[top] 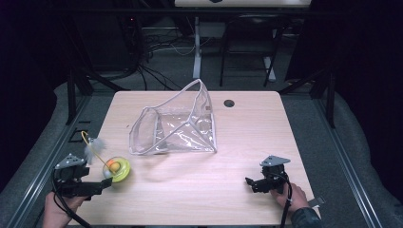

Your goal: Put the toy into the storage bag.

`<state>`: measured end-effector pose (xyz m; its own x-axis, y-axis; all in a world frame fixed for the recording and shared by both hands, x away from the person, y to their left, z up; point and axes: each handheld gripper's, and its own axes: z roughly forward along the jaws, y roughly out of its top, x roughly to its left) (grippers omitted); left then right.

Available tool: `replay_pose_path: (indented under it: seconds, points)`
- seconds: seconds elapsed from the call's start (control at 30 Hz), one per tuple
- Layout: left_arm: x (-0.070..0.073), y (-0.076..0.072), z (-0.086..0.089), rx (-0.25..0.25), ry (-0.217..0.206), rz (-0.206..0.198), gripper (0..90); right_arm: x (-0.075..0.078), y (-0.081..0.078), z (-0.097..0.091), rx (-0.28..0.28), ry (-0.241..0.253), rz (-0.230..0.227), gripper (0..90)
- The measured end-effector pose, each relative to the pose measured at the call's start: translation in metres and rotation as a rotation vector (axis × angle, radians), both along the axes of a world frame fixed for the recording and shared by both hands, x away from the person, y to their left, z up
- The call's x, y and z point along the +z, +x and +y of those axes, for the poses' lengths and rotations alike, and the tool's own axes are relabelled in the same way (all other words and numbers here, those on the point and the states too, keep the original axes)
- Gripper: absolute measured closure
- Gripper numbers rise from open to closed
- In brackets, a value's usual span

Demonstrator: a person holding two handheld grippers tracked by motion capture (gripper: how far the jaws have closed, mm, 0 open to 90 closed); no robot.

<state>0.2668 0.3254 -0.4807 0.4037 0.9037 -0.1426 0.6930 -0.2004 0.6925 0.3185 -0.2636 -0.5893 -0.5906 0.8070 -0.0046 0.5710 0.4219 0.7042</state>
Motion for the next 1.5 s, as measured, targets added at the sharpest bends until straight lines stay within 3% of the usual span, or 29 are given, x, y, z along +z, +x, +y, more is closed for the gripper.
replay_pose_path:
  seconds: [0.33,0.6,0.8,0.9,1.17,1.33,1.5]
  points:
    - [0.013,0.011,-0.008,-0.014,0.028,-0.021,0.1,0.0,-0.002,0.0,-0.012,0.001,-0.001,0.0]
    - [0.026,0.02,-0.006,0.01,0.025,-0.048,2.4,0.0,-0.003,0.0,-0.013,0.001,-0.001,0.0]
    - [0.029,0.024,-0.004,0.013,0.039,-0.061,17.3,0.0,-0.003,0.0,-0.016,-0.004,-0.001,0.0]
    - [0.03,0.025,-0.003,0.024,0.044,-0.073,32.0,0.0,-0.003,0.0,-0.017,-0.004,0.001,0.0]
    - [0.028,0.027,0.005,0.019,0.03,-0.073,60.7,0.0,-0.004,0.001,-0.023,0.003,0.001,0.0]
    - [0.028,0.027,0.007,0.022,0.04,-0.078,71.8,0.0,-0.004,0.001,-0.023,0.003,0.002,0.0]
    - [0.03,0.029,0.007,0.003,0.038,-0.058,82.4,0.0,-0.004,0.0,-0.02,-0.001,0.001,0.0]
